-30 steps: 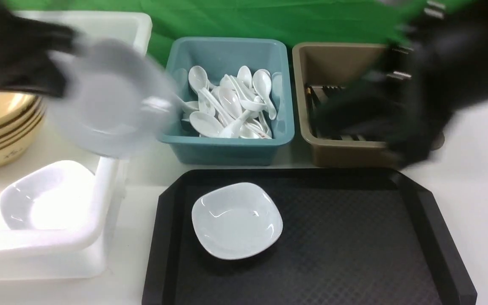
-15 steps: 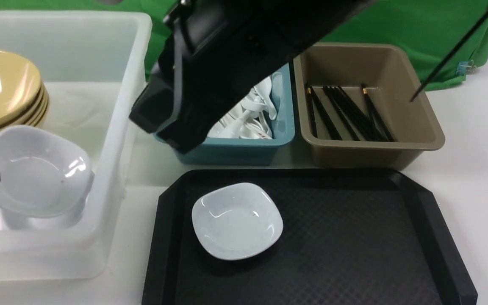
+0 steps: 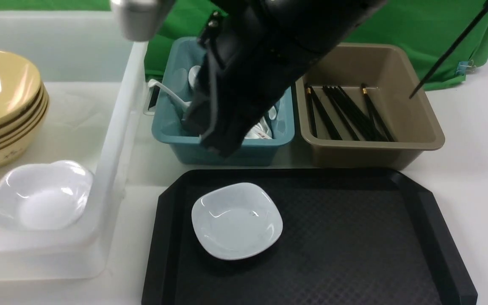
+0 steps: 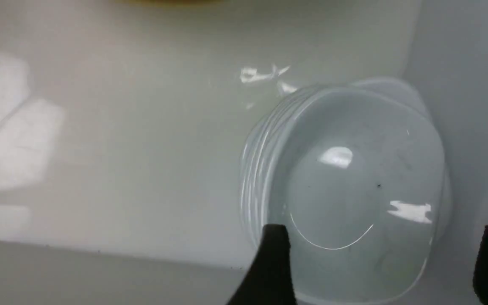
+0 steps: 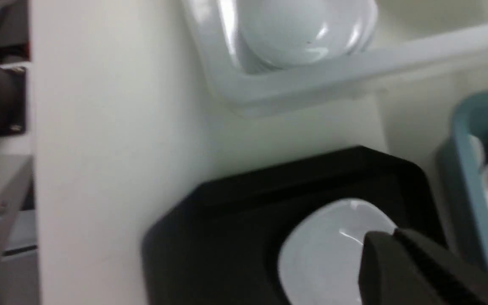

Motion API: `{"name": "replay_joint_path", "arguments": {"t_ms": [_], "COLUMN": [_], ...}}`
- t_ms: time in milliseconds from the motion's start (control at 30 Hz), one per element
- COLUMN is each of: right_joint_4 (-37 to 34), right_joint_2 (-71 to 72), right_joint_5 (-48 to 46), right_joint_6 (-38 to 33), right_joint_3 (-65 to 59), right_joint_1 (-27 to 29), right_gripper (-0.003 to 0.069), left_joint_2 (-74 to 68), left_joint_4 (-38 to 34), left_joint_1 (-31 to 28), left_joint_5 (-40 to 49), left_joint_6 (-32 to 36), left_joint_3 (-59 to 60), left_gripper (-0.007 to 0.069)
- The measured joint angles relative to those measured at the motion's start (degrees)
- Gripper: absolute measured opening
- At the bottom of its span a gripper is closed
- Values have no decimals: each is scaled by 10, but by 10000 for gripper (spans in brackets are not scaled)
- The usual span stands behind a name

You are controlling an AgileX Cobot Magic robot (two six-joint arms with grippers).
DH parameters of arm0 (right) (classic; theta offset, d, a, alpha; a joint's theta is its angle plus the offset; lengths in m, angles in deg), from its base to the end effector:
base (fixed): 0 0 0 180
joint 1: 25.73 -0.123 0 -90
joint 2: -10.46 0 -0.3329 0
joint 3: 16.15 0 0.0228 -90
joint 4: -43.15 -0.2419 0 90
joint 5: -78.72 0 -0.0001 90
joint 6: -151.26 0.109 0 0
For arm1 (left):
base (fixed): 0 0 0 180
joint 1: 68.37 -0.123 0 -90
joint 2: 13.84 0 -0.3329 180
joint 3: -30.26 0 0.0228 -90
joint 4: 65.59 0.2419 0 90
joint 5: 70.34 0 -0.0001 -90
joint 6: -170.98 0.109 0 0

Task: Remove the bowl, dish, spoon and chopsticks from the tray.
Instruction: Use the left arm to put the plate into the large storage box on the left, then use the left arm to grab the plate

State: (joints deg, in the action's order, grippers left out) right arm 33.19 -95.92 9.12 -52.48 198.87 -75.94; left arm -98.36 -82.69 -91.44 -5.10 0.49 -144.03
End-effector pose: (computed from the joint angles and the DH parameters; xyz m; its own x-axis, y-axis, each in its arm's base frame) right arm 0.2321 0.3063 0.4580 -0.1795 -0.7488 -0.6380 -0.9444 0.3129 -0.1016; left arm 0.2464 0.0733 0.3814 -0.8399 -0.3181 -0.4398 -0.2402 0.9444 -0.2245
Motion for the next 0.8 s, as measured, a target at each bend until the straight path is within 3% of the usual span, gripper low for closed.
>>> {"name": "replay_joint_path", "arguments": {"t_ms": [33, 133, 200, 233, 267, 300, 333, 367, 433, 533, 633, 800], "right_joint_4": [28, 76, 86, 88, 88, 90, 91, 91, 94, 94, 90, 71], "right_joint_2": [6, 41, 81, 98, 102, 130, 134, 152, 187, 229, 282, 328], "right_joint_5": [0, 0, 1, 1, 1, 1, 1, 1, 1, 2, 21, 42], "right_joint_6": [11, 38, 53, 60, 61, 70, 72, 76, 89, 98, 106, 107], "right_joint_3": [0, -9, -39, -54, -58, -96, -107, -131, -198, -274, -348, -384], "right_joint_1": [1, 14, 44, 58, 61, 87, 90, 105, 132, 154, 163, 163], "right_gripper": [10, 10, 10, 10, 10, 10, 10, 10, 10, 10, 10, 10], "left_joint_2": [10, 37, 33, 25, 20, -7, -7, -34, -95, -166, -253, -338], "left_joint_4": [0, -18, -32, -32, -31, -27, -26, -16, 5, 23, 50, 116], "left_joint_1": [7, 95, 198, 240, 261, 337, 337, 386, 449, 484, 494, 493], "left_joint_5": [1, -1, -2, -4, -7, -23, -23, -39, -60, -68, -68, -62], "left_joint_6": [-1, 0, 3, -1, -3, -13, -13, -20, -31, -36, -37, -39], "left_joint_3": [-10, -27, -29, -29, -29, -30, -30, -31, -46, -76, -124, -172], "left_gripper": [556, 414, 195, 129, 103, 44, 39, 16, 3, 16, 88, 293]}}
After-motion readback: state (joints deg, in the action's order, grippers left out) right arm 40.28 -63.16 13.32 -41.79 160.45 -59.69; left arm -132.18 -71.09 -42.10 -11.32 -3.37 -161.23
